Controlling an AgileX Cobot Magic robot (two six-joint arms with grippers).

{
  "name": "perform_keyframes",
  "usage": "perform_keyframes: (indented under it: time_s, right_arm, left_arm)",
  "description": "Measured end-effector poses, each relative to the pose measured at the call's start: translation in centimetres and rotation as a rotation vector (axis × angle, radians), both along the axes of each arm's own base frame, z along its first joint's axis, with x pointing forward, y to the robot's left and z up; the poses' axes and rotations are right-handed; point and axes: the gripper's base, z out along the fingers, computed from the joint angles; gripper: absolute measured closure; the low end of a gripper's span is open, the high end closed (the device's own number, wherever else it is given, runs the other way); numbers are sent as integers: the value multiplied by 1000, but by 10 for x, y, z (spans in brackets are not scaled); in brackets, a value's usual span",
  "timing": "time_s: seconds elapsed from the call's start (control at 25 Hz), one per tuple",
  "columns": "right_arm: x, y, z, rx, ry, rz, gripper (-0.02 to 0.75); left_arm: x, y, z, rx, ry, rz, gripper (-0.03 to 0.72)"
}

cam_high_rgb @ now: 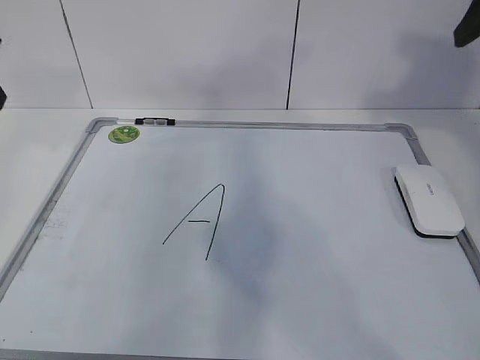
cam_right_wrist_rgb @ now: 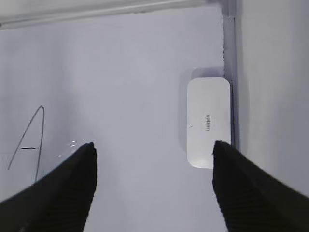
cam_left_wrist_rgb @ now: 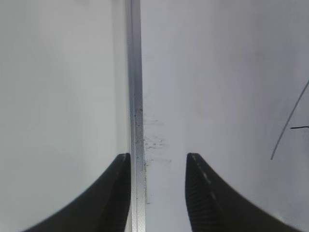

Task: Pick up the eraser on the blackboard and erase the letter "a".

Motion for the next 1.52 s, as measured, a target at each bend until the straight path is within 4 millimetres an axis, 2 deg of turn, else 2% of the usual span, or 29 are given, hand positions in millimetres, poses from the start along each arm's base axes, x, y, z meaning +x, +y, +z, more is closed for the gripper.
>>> perform_keyframes:
  time_s: [0.24,0.44,0.56,0.72,1.0,1.28,1.4,1.52]
  right_arm:
    - [-43,4,42,50,-136,14,145]
    - [-94,4,67,57,-244,20,145]
    - [-127,4,70,57,-284,22,145]
    - [-168,3,67,55,-326,23,145]
    - [-215,4,51,66,-364,30,145]
    - [-250,7,43,110,-418,52,145]
    - [-267,8,45,114,-468,57,145]
    - [-285,8,47,108,-524,84,145]
  left_arm:
    - [-39,-5,51,-86,-131,-7,402]
    - [-70,-21,78,-90,-210,-81,402]
    - [-91,-29,92,-52,-264,-139,402]
    - [-124,-25,114,-12,-357,-163,402]
    - [-193,-10,148,-5,-535,-168,421]
    - [-255,1,162,-14,-660,-171,434]
    - [-269,4,154,-14,-669,-171,440]
    - [-281,6,138,-13,-652,-175,442]
